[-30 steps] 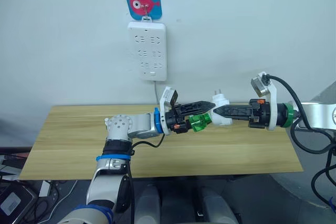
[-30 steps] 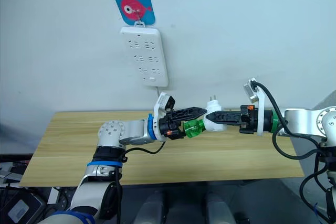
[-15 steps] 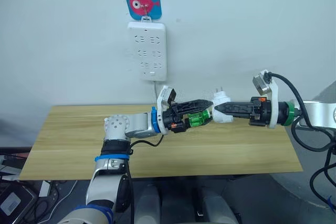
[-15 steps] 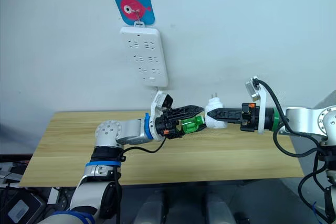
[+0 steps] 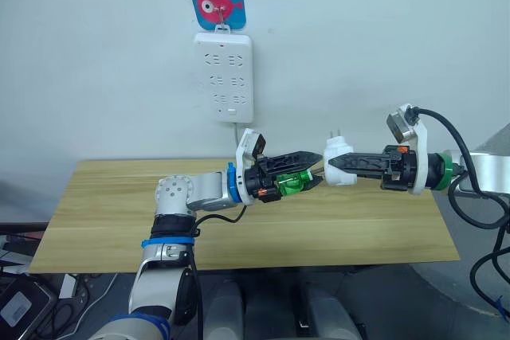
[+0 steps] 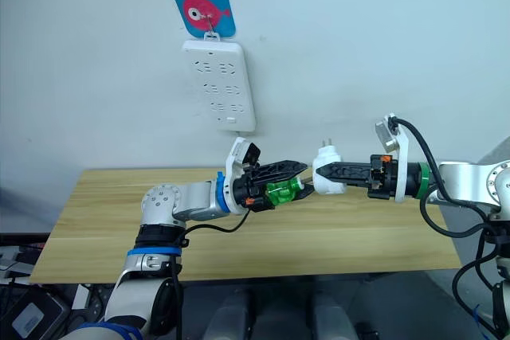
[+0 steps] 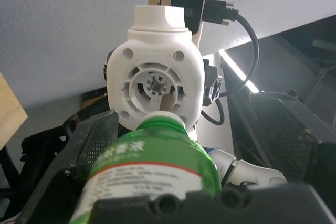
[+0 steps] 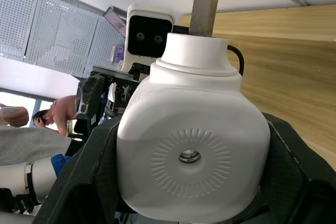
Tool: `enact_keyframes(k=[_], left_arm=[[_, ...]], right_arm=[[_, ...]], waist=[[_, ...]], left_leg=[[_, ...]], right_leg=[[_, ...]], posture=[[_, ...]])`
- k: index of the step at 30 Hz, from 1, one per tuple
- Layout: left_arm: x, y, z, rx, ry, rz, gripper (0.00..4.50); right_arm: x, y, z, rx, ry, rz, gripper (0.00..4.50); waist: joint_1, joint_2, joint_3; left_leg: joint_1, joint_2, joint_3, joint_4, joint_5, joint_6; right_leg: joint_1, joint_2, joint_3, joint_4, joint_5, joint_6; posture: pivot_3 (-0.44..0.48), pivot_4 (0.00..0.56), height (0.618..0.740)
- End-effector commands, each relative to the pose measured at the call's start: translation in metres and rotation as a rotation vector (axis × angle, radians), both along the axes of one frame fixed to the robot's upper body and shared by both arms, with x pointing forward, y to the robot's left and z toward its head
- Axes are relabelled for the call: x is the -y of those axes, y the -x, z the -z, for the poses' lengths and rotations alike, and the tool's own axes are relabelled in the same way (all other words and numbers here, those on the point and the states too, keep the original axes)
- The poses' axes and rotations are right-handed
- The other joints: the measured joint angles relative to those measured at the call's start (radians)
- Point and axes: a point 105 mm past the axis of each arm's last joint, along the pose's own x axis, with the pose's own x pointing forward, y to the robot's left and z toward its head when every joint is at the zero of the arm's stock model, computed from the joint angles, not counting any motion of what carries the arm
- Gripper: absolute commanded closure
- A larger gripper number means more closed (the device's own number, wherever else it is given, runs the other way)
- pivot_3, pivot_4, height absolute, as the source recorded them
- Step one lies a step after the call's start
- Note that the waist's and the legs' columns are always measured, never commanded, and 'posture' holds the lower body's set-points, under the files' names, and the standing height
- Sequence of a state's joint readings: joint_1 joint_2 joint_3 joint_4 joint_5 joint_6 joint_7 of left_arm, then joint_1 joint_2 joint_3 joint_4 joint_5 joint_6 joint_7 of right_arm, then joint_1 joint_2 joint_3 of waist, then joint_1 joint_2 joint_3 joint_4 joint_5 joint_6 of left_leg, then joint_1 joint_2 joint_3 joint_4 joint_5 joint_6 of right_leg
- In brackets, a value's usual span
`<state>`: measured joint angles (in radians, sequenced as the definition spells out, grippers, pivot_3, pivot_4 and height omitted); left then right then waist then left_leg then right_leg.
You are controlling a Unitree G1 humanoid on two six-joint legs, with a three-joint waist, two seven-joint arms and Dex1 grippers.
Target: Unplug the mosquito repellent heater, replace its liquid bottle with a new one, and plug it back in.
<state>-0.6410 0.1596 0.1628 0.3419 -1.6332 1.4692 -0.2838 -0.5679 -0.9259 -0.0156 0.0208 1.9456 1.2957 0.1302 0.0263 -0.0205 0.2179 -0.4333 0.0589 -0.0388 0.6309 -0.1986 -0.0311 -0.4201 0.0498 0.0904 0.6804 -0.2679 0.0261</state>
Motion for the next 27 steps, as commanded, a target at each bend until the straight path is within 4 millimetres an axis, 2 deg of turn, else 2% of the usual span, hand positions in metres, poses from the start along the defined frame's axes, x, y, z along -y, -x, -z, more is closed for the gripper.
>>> enact_keyframes(k=[1, 4, 5, 17, 27], left_arm=[[0.001, 0.003, -0.009, 0.042, 0.022, 0.008, 1.23], [0.000, 0.005, -0.009, 0.044, 0.019, 0.012, 2.14], [0.000, 0.005, -0.009, 0.044, 0.020, 0.012, 2.24], [-0.001, 0.006, -0.008, 0.038, 0.022, 0.019, 2.24], [-0.031, 0.015, 0.000, 0.055, -0.047, 0.039, 2.24]], right_arm=[[-0.002, 0.004, -0.015, 0.045, -0.042, -0.026, 1.46], [-0.002, 0.004, -0.014, 0.045, -0.040, -0.027, 1.46], [-0.002, 0.004, -0.014, 0.044, -0.040, -0.027, 1.46], [0.001, 0.004, -0.016, 0.042, -0.048, -0.027, 1.46], [0.028, 0.014, -0.033, 0.033, -0.067, -0.044, 1.46]], waist=[[0.000, 0.000, 0.000], [0.000, 0.000, 0.000], [0.000, 0.000, 0.001], [0.000, -0.001, 0.003], [0.000, -0.003, 0.017]], left_leg=[[0.000, 0.000, 0.000, 0.000, 0.000, 0.000], [0.000, 0.000, 0.000, 0.000, 0.000, 0.000], [0.000, 0.000, 0.000, 0.000, 0.000, 0.000], [0.000, 0.000, 0.000, -0.001, 0.000, 0.000], [0.000, 0.000, 0.000, -0.001, 0.000, 0.000]], right_leg=[[0.000, 0.000, 0.000, 0.000, 0.000, 0.000], [0.000, 0.000, 0.000, 0.000, 0.000, 0.000], [0.000, 0.000, 0.000, 0.000, 0.000, 0.000], [0.000, 0.000, 0.000, -0.001, 0.000, 0.000], [-0.001, 0.000, 0.000, -0.001, 0.000, 0.000]], posture=[[0.177, 0.235, 0.740], [0.177, 0.236, 0.740], [0.177, 0.236, 0.740], [0.177, 0.236, 0.740], [0.176, 0.238, 0.740]])
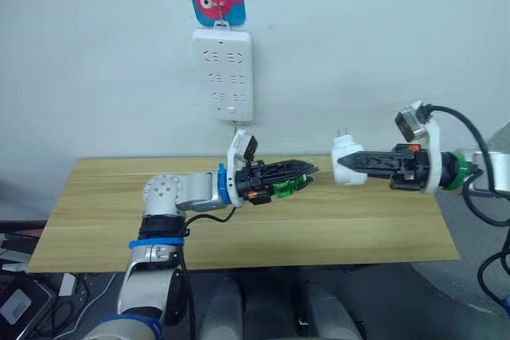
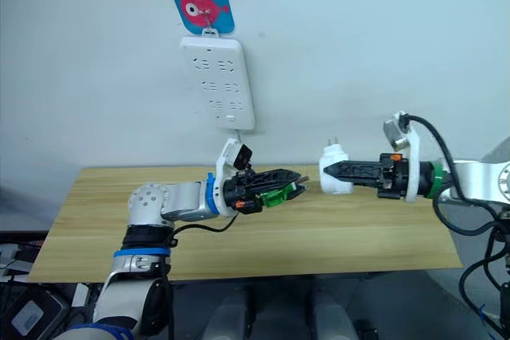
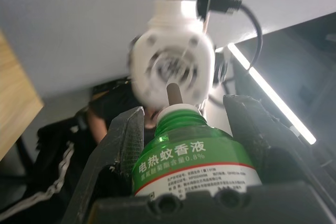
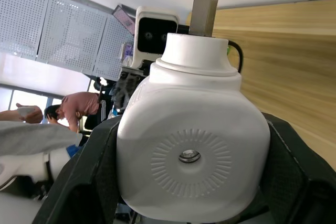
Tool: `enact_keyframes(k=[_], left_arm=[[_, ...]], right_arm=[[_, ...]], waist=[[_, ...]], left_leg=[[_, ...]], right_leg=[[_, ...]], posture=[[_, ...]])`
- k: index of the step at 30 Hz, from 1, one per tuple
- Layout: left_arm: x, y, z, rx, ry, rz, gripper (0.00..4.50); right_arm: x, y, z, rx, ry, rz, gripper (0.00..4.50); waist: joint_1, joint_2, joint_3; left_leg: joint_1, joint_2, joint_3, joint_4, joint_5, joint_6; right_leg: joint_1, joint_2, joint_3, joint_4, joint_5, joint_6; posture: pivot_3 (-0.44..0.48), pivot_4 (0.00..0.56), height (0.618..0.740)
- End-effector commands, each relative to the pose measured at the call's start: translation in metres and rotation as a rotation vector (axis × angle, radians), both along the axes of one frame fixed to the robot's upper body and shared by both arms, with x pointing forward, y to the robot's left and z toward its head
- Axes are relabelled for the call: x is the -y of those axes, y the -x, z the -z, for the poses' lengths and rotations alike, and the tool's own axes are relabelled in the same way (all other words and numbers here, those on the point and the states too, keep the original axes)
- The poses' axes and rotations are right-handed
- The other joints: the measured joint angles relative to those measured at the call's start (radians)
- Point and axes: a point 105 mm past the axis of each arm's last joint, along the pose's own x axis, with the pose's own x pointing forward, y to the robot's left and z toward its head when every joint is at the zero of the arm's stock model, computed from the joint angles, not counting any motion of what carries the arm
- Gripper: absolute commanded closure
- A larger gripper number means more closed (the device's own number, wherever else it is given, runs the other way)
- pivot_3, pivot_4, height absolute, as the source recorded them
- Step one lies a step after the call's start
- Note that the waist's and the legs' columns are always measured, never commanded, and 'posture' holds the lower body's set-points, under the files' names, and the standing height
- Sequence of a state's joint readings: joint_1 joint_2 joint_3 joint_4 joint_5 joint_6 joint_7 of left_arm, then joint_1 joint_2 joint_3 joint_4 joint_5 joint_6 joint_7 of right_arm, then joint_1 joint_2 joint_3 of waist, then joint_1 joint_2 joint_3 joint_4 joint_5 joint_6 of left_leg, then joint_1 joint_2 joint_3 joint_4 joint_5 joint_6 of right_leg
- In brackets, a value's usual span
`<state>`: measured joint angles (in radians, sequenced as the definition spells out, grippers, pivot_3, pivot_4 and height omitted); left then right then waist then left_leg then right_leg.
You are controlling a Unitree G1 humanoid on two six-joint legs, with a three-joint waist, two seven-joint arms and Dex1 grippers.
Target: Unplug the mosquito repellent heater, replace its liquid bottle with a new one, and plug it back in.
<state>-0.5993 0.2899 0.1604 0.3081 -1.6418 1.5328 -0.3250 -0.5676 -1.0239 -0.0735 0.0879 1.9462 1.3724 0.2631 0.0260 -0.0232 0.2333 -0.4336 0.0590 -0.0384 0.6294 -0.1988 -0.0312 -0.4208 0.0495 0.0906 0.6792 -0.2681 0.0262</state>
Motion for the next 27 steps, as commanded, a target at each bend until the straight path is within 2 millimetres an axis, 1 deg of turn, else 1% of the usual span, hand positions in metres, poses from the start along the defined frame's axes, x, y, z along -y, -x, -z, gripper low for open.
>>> enact_keyframes(k=[1, 2, 4, 5, 6, 8, 9, 11, 14, 18, 22, 27], left_arm=[[-0.003, 0.009, -0.010, 0.046, 0.034, 0.046, 2.24], [-0.005, 0.010, -0.011, 0.053, 0.031, 0.047, 2.24], [-0.009, 0.010, -0.013, 0.068, 0.024, 0.038, 2.24], [-0.010, 0.010, -0.013, 0.074, 0.021, 0.034, 2.24], [-0.012, 0.011, -0.013, 0.080, 0.017, 0.035, 2.24], [-0.013, 0.013, -0.012, 0.084, 0.011, 0.040, 2.24], [-0.013, 0.014, -0.011, 0.086, 0.008, 0.044, 2.24], [-0.013, 0.015, -0.011, 0.089, 0.007, 0.046, 2.24], [-0.012, 0.016, -0.011, 0.094, 0.007, 0.047, 2.24], [-0.013, 0.018, -0.010, 0.097, 0.006, 0.046, 2.24], [-0.015, 0.020, -0.009, 0.101, 0.003, 0.041, 2.24], [-0.017, 0.022, -0.007, 0.101, -0.001, 0.034, 2.24]], right_arm=[[0.007, 0.005, -0.014, 0.031, -0.018, -0.008, 1.46], [0.011, 0.002, -0.010, 0.025, 0.012, 0.025, 1.46], [0.026, -0.011, 0.020, 0.019, 0.212, 0.142, 1.46], [0.033, -0.015, 0.031, 0.023, 0.290, 0.179, 1.46], [0.046, -0.024, 0.053, 0.030, 0.449, 0.252, 1.46], [0.076, -0.038, 0.089, 0.033, 0.692, 0.372, 1.46], [0.086, -0.041, 0.101, 0.043, 0.779, 0.392, 1.46], [0.101, -0.047, 0.119, 0.058, 0.899, 0.420, 1.46], [0.117, -0.052, 0.138, 0.075, 1.017, 0.422, 1.46], [0.131, -0.056, 0.160, 0.040, 1.088, 0.419, 1.46], [0.137, -0.057, 0.173, -0.012, 1.094, 0.420, 1.46], [0.136, -0.057, 0.178, -0.046, 1.075, 0.412, 1.46]], waist=[[0.000, 0.000, 0.003], [0.000, 0.000, 0.004], [0.000, -0.001, 0.004], [0.000, -0.001, 0.004], [0.000, -0.001, 0.004], [0.000, -0.001, 0.005], [0.000, 0.000, 0.006], [0.000, 0.003, 0.009], [0.001, 0.002, 0.011], [0.000, 0.003, 0.012], [0.001, 0.002, 0.014], [0.004, 0.001, 0.017]], left_leg=[[0.000, 0.000, 0.000, 0.000, 0.000, 0.000], [0.000, 0.000, 0.000, 0.000, 0.000, 0.000], [0.000, 0.000, 0.000, 0.000, 0.000, 0.000], [0.000, 0.000, 0.000, 0.000, 0.000, 0.000], [0.000, 0.000, 0.000, 0.000, 0.000, 0.000], [0.000, 0.000, 0.000, 0.000, 0.000, 0.000], [0.000, 0.000, 0.000, 0.000, 0.000, 0.000], [0.000, -0.001, 0.002, 0.000, 0.000, -0.001], [0.000, -0.001, 0.004, 0.000, 0.000, -0.001], [0.000, 0.000, 0.005, -0.001, 0.000, -0.001], [0.000, 0.000, 0.005, -0.001, 0.000, -0.001], [0.000, -0.001, 0.005, -0.001, 0.000, -0.001]], right_leg=[[0.000, 0.000, 0.000, 0.000, 0.000, 0.000], [0.000, 0.000, 0.000, 0.000, 0.000, 0.000], [0.000, 0.000, 0.000, 0.000, 0.000, 0.000], [0.000, 0.000, 0.000, 0.000, 0.000, 0.000], [0.000, 0.000, 0.000, 0.000, 0.000, 0.000], [-0.001, -0.001, 0.000, 0.000, 0.000, 0.000], [-0.001, -0.001, 0.000, -0.001, 0.000, 0.000], [-0.002, -0.002, 0.002, -0.001, 0.000, 0.000], [-0.003, -0.002, 0.004, 0.000, 0.000, 0.000], [-0.003, -0.001, 0.005, 0.000, 0.000, 0.001], [-0.003, -0.002, 0.005, 0.000, 0.000, 0.001], [-0.002, -0.002, 0.005, 0.000, 0.000, 0.001]], posture=[[0.175, 0.239, 0.740], [0.175, 0.240, 0.740], [0.177, 0.241, 0.740], [0.176, 0.244, 0.740], [0.174, 0.246, 0.740], [0.179, 0.249, 0.740], [0.179, 0.249, 0.740], [0.185, 0.252, 0.740], [0.194, 0.255, 0.740], [0.210, 0.260, 0.740], [0.223, 0.263, 0.740], [0.238, 0.267, 0.740]])
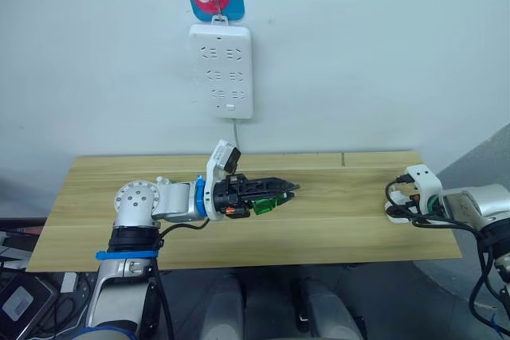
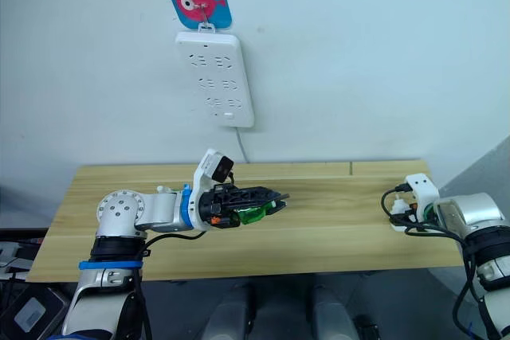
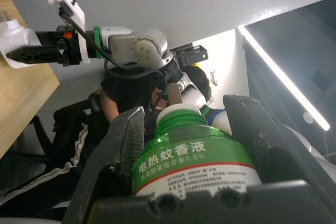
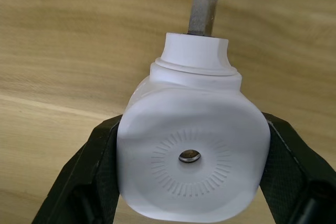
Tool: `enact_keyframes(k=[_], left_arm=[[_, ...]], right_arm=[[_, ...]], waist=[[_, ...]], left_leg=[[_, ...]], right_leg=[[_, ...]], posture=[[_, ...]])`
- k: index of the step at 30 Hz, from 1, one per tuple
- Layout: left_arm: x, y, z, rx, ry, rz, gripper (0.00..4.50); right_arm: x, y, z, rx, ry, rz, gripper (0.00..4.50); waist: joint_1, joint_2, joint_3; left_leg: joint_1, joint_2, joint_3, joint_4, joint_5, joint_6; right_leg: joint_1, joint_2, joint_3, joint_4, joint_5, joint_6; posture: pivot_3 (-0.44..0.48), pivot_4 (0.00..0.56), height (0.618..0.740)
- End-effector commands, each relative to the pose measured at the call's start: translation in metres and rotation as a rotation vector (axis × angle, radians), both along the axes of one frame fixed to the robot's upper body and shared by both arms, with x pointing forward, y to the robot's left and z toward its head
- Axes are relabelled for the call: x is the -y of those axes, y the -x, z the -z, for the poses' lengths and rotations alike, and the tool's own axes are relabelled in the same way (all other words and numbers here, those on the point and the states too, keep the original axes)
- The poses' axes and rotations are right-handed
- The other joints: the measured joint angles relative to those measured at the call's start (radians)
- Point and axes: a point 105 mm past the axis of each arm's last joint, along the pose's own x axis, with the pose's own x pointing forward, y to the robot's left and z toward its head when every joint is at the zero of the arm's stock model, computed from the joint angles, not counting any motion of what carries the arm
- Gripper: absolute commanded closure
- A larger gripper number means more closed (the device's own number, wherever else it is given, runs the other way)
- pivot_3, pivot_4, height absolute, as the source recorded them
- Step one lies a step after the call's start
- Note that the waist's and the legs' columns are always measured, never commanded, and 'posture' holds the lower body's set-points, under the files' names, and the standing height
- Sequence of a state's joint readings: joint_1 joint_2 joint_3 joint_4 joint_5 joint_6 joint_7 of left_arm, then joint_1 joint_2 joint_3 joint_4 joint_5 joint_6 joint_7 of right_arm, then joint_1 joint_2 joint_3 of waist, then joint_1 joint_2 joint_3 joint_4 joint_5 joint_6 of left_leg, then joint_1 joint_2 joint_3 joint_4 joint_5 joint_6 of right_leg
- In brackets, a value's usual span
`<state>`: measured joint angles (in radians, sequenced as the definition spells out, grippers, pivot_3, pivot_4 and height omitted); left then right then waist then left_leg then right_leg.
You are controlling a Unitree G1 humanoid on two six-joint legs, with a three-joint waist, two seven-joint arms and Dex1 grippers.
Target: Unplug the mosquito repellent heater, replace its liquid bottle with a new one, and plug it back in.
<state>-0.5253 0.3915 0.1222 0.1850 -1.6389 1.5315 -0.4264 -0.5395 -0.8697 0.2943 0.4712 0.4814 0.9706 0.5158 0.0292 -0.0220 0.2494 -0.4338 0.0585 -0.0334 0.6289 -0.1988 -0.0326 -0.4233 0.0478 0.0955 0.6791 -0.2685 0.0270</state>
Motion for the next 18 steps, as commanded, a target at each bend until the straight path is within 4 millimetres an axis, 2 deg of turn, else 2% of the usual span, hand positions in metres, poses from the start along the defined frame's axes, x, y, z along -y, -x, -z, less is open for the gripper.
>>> enact_keyframes(k=[1, 2, 6, 11, 14, 16, 18], left_arm=[[-0.001, 0.006, -0.009, 0.041, 0.031, 0.012, 2.24], [-0.001, 0.006, -0.009, 0.042, 0.030, 0.011, 2.24], [0.001, 0.006, -0.008, 0.043, 0.031, 0.009, 2.24], [0.001, 0.004, -0.008, 0.050, 0.026, 0.001, 2.24], [0.000, 0.000, -0.012, 0.113, 0.009, -0.045, 2.24], [0.003, -0.001, -0.015, 0.244, -0.032, -0.093, 2.24], [0.011, -0.008, -0.020, 0.502, -0.088, -0.187, 2.24]], right_arm=[[0.004, -0.005, -0.011, 0.021, -0.015, 0.012, 1.46], [0.004, -0.005, -0.010, 0.016, -0.025, 0.020, 1.46], [0.002, -0.006, -0.010, 0.014, -0.052, 0.033, 0.09], [0.004, -0.008, -0.026, 0.047, -0.070, 0.033, 0.04], [0.005, -0.009, -0.056, 0.109, -0.098, 0.039, 0.04], [0.001, -0.008, -0.078, 0.155, -0.150, 0.058, 0.04], [-0.015, -0.004, -0.104, 0.196, -0.322, 0.078, 0.04]], waist=[[0.001, -0.001, 0.001], [0.001, -0.002, 0.002], [0.002, -0.002, 0.004], [0.003, -0.002, 0.005], [0.003, -0.001, 0.007], [0.003, -0.001, 0.009], [0.003, -0.001, 0.009]], left_leg=[[0.000, 0.000, 0.000, 0.000, 0.000, 0.000], [0.000, 0.000, 0.000, 0.000, 0.000, 0.000], [0.000, 0.000, 0.000, 0.000, 0.000, 0.000], [0.000, 0.000, 0.000, 0.000, 0.000, -0.001], [0.000, 0.000, 0.000, 0.000, 0.000, -0.001], [0.000, 0.000, 0.000, 0.000, 0.000, -0.001], [0.000, 0.000, 0.000, -0.001, 0.001, -0.009]], right_leg=[[0.000, 0.000, 0.000, 0.000, 0.000, 0.000], [0.000, 0.000, 0.000, 0.000, 0.000, 0.000], [0.000, 0.000, 0.000, 0.000, 0.000, 0.000], [0.000, 0.000, 0.000, 0.000, 0.000, 0.000], [0.000, 0.000, 0.000, 0.000, 0.000, 0.000], [0.000, -0.001, 0.000, 0.000, 0.000, 0.000], [0.000, -0.001, 0.000, 0.000, 0.000, 0.000]], posture=[[0.238, 0.267, 0.740], [0.238, 0.267, 0.740], [0.235, 0.264, 0.740], [0.230, 0.258, 0.740], [0.220, 0.256, 0.740], [0.212, 0.255, 0.740], [0.204, 0.253, 0.740]])
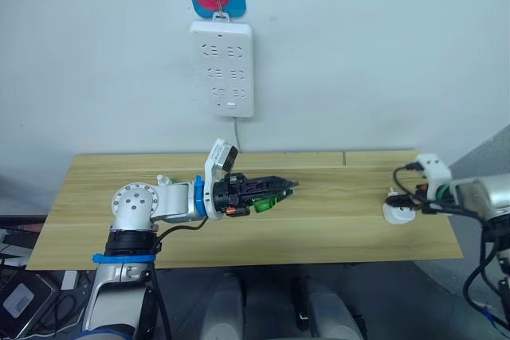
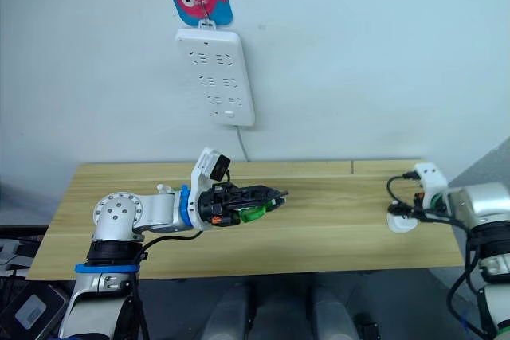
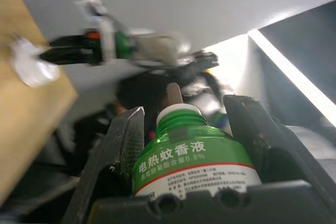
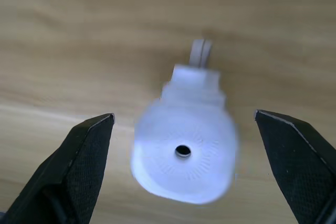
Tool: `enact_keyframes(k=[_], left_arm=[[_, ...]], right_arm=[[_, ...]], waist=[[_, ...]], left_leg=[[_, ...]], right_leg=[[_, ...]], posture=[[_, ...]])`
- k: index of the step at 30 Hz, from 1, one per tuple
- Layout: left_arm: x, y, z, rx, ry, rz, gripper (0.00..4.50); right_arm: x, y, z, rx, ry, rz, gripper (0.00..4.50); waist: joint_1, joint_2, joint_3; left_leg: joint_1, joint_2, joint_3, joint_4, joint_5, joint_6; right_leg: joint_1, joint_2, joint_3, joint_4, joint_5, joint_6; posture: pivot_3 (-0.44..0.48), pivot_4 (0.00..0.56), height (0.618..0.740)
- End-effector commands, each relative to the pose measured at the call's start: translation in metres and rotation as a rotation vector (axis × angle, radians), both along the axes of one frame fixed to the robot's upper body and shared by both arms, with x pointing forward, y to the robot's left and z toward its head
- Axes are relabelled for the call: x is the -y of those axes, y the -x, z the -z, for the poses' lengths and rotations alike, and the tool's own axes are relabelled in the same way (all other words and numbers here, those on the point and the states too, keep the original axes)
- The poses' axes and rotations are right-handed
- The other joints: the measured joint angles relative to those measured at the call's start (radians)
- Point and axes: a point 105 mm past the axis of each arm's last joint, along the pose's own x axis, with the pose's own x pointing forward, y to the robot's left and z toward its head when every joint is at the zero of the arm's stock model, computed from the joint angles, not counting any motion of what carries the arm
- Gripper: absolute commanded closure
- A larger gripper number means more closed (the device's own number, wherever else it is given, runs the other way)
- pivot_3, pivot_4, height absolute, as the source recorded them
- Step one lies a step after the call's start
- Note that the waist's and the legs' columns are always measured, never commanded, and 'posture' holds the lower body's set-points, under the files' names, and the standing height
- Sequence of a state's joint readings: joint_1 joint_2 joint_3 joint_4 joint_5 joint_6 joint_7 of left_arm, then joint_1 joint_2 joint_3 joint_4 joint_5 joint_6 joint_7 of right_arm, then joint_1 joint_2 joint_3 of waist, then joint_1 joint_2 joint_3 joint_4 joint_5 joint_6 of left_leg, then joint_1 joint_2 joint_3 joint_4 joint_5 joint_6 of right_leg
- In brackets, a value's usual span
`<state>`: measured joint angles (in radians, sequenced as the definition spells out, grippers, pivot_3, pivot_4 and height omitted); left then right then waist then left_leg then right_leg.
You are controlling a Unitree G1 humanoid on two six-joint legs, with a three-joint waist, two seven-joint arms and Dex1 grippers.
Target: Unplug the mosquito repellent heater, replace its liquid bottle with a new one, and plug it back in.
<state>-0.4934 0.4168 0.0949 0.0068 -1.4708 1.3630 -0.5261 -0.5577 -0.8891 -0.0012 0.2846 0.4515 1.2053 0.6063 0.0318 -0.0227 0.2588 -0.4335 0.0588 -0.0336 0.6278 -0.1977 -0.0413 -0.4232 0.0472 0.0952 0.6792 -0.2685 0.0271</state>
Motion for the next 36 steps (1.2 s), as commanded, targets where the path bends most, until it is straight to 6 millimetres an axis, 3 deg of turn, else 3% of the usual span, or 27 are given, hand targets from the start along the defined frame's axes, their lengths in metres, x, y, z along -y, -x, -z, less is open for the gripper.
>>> enact_keyframes(k=[1, 6, 9, 13, 22, 30, 36], left_arm=[[0.012, -0.004, -0.018, 0.434, -0.053, -0.110, 2.24], [0.030, -0.010, -0.030, 0.962, -0.085, -0.197, 2.24], [0.037, -0.005, -0.030, 1.191, -0.068, -0.179, 2.24], [0.039, -0.005, -0.027, 1.355, -0.037, -0.171, 2.24], [0.046, -0.006, -0.032, 1.439, 0.018, -0.172, 2.24], [0.049, -0.006, -0.033, 1.423, 0.017, -0.167, 2.24], [0.051, -0.007, -0.033, 1.406, 0.009, -0.169, 2.24]], right_arm=[[-0.026, 0.007, -0.049, 0.086, -0.290, 0.009, 0.04], [-0.069, 0.047, -0.081, 0.111, -0.766, -0.240, 0.04], [-0.085, 0.069, -0.085, 0.064, -0.884, -0.348, 0.04], [-0.107, 0.080, -0.106, 0.044, -0.974, -0.478, 0.04], [-0.151, 0.065, -0.119, 0.136, -0.919, -0.502, 0.04], [-0.166, 0.062, -0.123, 0.170, -0.931, -0.520, 0.04], [-0.173, 0.071, -0.128, 0.160, -0.928, -0.602, 0.04]], waist=[[0.000, 0.000, 0.000], [0.018, 0.000, 0.000], [0.030, 0.000, 0.000], [0.018, 0.000, 0.000], [0.011, -0.001, 0.001], [0.015, -0.001, 0.001], [0.015, -0.001, 0.001]], left_leg=[[0.001, 0.001, 0.000, -0.001, 0.001, -0.006], [0.001, 0.001, 0.001, -0.003, 0.002, -0.011], [-0.001, 0.000, 0.002, -0.003, 0.001, -0.010], [-0.002, -0.001, 0.007, -0.002, 0.000, -0.008], [-0.004, 0.000, 0.007, 0.000, 0.000, -0.008], [-0.006, 0.001, 0.005, 0.000, 0.000, -0.006], [-0.005, 0.001, 0.005, 0.001, 0.000, -0.006]], right_leg=[[0.000, 0.000, 0.000, 0.000, 0.000, 0.000], [0.001, 0.000, 0.001, -0.002, 0.000, 0.000], [0.002, 0.000, 0.001, -0.007, 0.000, 0.000], [0.001, -0.002, 0.007, -0.011, 0.003, 0.006], [0.002, -0.001, 0.006, -0.015, 0.006, 0.009], [0.001, -0.001, 0.004, -0.015, 0.005, 0.009], [0.002, 0.000, 0.004, -0.014, 0.005, 0.008]], posture=[[0.199, 0.251, 0.740], [0.191, 0.251, 0.740], [0.181, 0.244, 0.740], [0.170, 0.238, 0.740], [0.174, 0.234, 0.740], [0.172, 0.234, 0.740], [0.170, 0.235, 0.740]])
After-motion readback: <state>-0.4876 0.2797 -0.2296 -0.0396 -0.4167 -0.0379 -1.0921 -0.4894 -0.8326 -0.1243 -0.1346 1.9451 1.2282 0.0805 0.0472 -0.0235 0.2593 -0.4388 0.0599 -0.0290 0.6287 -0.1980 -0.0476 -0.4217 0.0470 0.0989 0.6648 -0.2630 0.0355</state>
